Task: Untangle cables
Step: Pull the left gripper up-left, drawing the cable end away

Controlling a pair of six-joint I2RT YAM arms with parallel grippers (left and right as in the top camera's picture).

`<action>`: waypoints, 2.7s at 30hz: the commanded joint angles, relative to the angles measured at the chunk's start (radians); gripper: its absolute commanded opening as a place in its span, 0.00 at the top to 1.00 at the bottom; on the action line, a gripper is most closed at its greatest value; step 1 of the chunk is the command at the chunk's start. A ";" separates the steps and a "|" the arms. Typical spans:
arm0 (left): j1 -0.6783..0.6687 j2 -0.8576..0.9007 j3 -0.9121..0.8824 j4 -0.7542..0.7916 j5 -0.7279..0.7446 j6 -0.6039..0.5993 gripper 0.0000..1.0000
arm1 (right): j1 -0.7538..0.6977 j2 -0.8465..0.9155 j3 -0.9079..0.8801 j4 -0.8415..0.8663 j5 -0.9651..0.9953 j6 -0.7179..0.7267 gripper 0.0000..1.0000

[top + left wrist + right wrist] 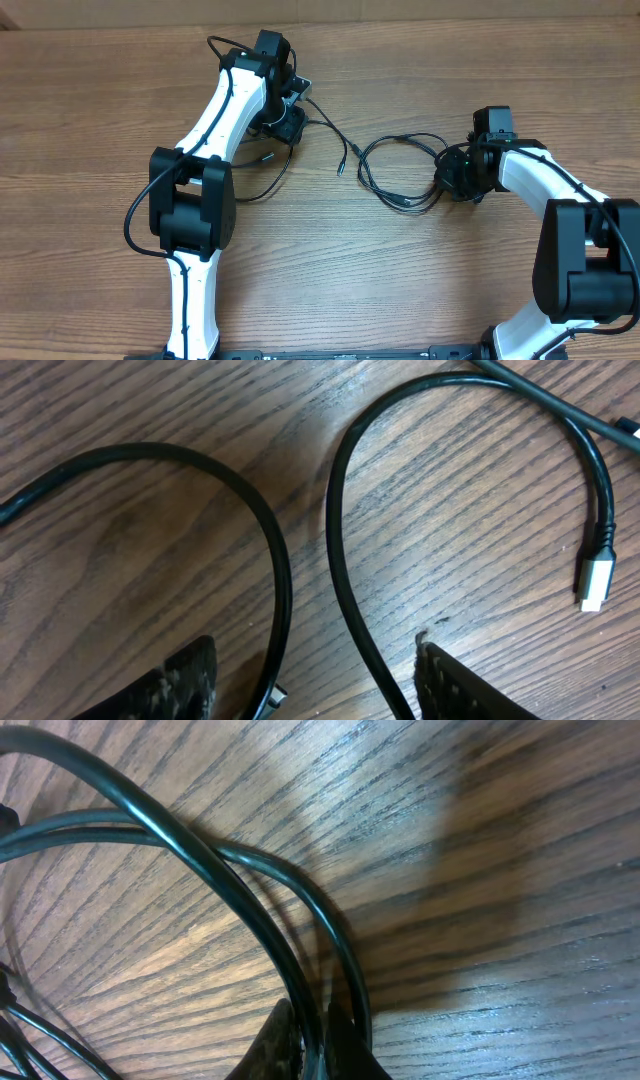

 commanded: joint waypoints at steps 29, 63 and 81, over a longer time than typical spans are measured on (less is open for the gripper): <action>0.005 0.013 -0.074 0.040 -0.005 -0.055 0.96 | -0.007 0.000 -0.002 0.008 0.012 -0.005 0.88; 0.451 -0.329 0.239 -0.023 -0.584 -0.486 0.96 | -0.007 0.000 -0.004 0.026 0.012 -0.005 0.88; 0.658 -0.327 -0.194 0.208 -0.105 0.035 0.96 | -0.007 0.000 -0.004 0.040 0.012 -0.005 0.88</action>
